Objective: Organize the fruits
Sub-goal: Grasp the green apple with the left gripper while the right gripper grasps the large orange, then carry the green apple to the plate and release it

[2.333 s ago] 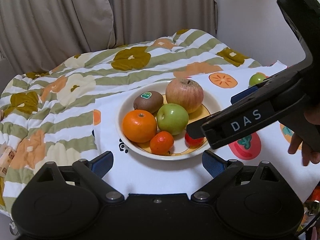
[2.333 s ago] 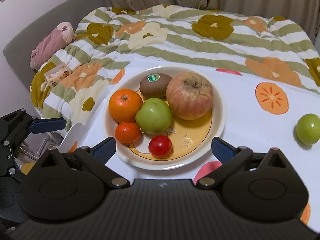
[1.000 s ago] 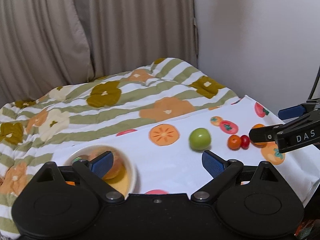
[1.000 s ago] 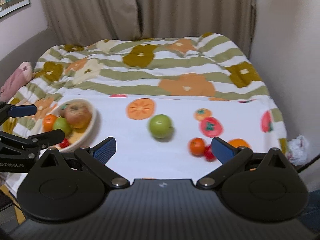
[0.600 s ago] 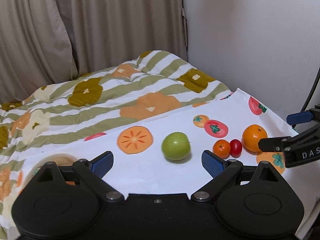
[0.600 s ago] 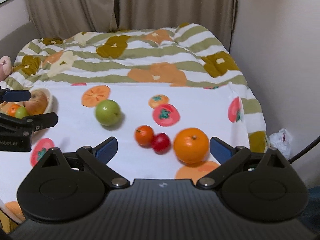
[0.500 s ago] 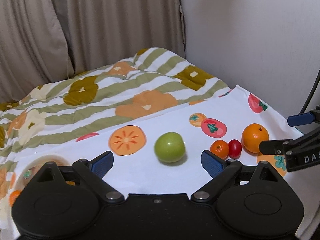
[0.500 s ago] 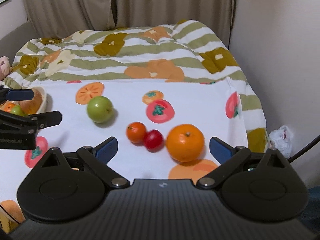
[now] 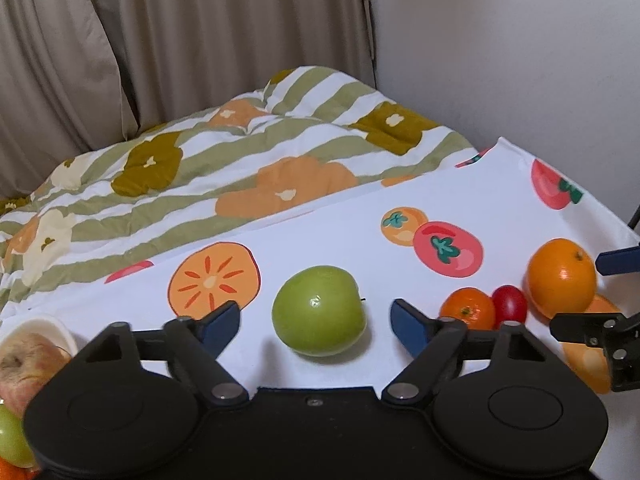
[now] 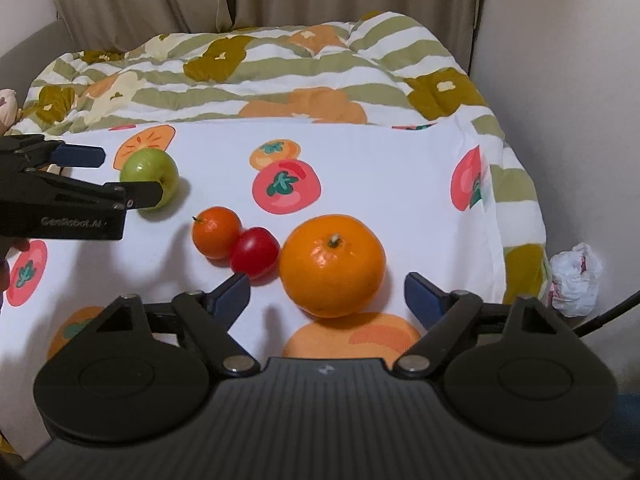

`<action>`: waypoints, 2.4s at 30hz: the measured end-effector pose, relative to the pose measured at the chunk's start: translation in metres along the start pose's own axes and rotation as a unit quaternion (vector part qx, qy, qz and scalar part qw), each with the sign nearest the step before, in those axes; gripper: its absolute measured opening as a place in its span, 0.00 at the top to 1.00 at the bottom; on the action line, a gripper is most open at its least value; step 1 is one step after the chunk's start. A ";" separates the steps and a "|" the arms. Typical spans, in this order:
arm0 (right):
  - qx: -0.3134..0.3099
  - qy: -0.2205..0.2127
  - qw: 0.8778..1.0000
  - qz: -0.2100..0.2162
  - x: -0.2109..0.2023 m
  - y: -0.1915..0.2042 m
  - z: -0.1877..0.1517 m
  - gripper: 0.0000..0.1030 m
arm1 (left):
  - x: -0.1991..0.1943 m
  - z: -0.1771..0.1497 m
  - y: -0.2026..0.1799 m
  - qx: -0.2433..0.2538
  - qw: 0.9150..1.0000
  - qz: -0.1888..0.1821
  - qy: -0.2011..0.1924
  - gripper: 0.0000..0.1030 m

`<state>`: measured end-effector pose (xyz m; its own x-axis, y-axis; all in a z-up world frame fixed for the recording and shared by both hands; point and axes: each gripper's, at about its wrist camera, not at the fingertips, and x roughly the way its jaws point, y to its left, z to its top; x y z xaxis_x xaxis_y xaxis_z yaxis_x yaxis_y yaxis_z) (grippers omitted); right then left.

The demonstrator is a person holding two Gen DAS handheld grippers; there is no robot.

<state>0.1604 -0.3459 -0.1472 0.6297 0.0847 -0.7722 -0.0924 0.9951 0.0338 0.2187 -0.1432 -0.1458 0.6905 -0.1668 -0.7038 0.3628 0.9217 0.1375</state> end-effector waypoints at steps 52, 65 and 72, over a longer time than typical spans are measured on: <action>-0.056 -0.039 0.997 0.023 -0.011 0.001 -0.001 0.25 | -0.032 -0.022 0.001 -0.064 0.998 0.006 0.003 0.42; -0.064 -0.068 0.995 0.047 -0.050 0.034 0.016 0.25 | -0.097 -0.022 0.023 -0.101 0.993 0.039 -0.043 0.42; -0.086 -0.086 0.989 0.087 -0.069 0.079 0.036 0.25 | -0.143 -0.022 0.051 -0.123 0.987 0.071 -0.071 0.42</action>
<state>0.1372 -0.2715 -0.0681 0.7135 0.2763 -0.6439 -0.3317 0.9427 0.0369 0.1250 -0.0645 -0.0538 0.8108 -0.0614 -0.5822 0.1054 0.9935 0.0420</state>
